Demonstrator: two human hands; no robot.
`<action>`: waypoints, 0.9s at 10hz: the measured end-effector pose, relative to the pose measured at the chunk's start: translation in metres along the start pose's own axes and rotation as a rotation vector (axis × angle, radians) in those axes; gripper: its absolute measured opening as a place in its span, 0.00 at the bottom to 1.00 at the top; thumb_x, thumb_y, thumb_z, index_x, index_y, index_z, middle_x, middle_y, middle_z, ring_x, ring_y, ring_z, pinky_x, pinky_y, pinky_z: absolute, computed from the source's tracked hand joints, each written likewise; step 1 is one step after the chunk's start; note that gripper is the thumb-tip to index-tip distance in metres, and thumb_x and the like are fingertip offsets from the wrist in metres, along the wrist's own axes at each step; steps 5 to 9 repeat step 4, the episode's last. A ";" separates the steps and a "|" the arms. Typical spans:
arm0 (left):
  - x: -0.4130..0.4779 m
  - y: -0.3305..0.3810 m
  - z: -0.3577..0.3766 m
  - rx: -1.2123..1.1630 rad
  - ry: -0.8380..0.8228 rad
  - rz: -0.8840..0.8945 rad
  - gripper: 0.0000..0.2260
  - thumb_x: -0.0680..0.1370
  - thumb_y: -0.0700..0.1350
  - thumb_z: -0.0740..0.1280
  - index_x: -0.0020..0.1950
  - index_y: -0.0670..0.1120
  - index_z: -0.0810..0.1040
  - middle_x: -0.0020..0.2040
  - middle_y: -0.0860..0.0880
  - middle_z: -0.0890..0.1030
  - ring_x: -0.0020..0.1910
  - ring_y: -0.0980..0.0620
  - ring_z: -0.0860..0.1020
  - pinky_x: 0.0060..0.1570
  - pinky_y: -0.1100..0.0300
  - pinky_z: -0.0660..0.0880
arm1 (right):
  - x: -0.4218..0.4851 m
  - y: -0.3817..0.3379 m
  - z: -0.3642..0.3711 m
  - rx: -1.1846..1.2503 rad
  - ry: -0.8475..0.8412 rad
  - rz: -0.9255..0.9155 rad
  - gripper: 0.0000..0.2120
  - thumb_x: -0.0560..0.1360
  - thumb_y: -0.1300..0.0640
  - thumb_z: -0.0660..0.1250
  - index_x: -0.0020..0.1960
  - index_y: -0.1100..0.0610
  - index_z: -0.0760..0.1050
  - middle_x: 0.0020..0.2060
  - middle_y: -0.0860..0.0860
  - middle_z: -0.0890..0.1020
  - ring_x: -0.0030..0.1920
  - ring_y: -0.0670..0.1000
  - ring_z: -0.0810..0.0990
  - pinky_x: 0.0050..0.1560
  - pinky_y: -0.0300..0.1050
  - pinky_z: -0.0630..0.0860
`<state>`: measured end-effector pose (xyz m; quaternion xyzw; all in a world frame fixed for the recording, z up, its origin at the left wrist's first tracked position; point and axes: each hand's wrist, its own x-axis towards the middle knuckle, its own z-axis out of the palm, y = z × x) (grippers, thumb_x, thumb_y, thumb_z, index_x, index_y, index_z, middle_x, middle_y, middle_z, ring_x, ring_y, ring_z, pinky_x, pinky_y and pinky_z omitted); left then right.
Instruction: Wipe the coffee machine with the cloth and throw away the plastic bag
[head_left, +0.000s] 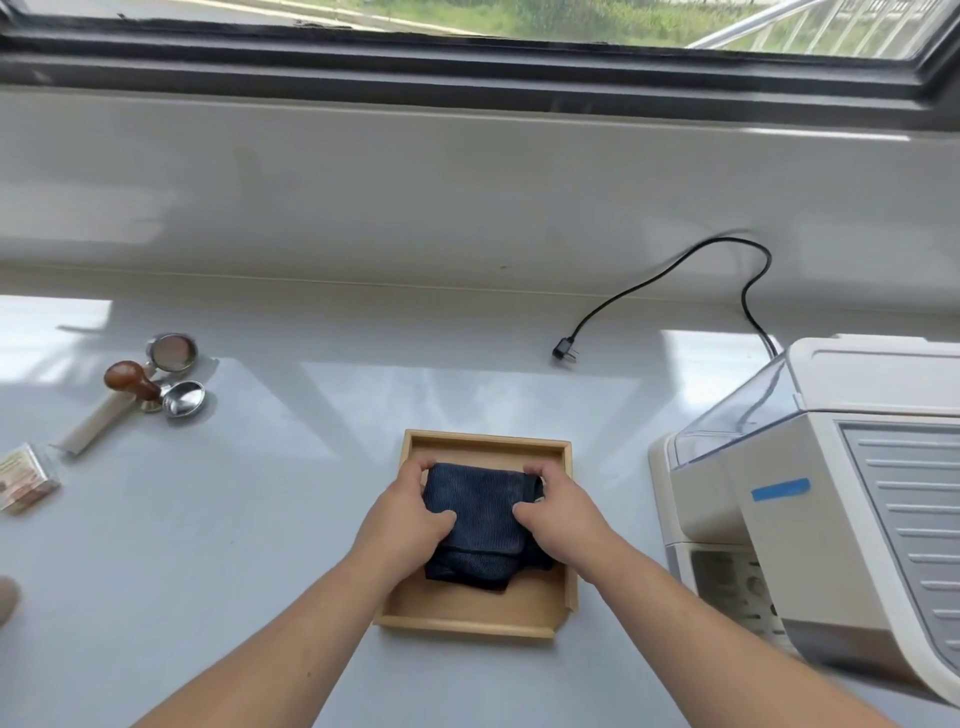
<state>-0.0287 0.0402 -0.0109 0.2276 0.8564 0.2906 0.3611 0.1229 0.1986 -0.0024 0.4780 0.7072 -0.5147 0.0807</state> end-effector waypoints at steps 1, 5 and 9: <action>-0.001 0.004 -0.002 0.031 0.004 0.005 0.27 0.74 0.47 0.72 0.70 0.60 0.67 0.50 0.61 0.79 0.46 0.63 0.80 0.40 0.63 0.75 | -0.001 -0.002 -0.001 -0.036 0.002 -0.017 0.26 0.77 0.57 0.68 0.73 0.49 0.68 0.45 0.46 0.80 0.40 0.46 0.81 0.29 0.32 0.69; -0.006 0.020 -0.014 0.070 0.024 0.001 0.21 0.74 0.52 0.71 0.66 0.60 0.72 0.50 0.61 0.79 0.47 0.60 0.81 0.47 0.55 0.81 | -0.007 -0.007 -0.007 -0.102 0.066 -0.090 0.25 0.75 0.53 0.66 0.72 0.50 0.73 0.50 0.40 0.80 0.47 0.43 0.81 0.43 0.34 0.76; -0.006 0.020 -0.014 0.070 0.024 0.001 0.21 0.74 0.52 0.71 0.66 0.60 0.72 0.50 0.61 0.79 0.47 0.60 0.81 0.47 0.55 0.81 | -0.007 -0.007 -0.007 -0.102 0.066 -0.090 0.25 0.75 0.53 0.66 0.72 0.50 0.73 0.50 0.40 0.80 0.47 0.43 0.81 0.43 0.34 0.76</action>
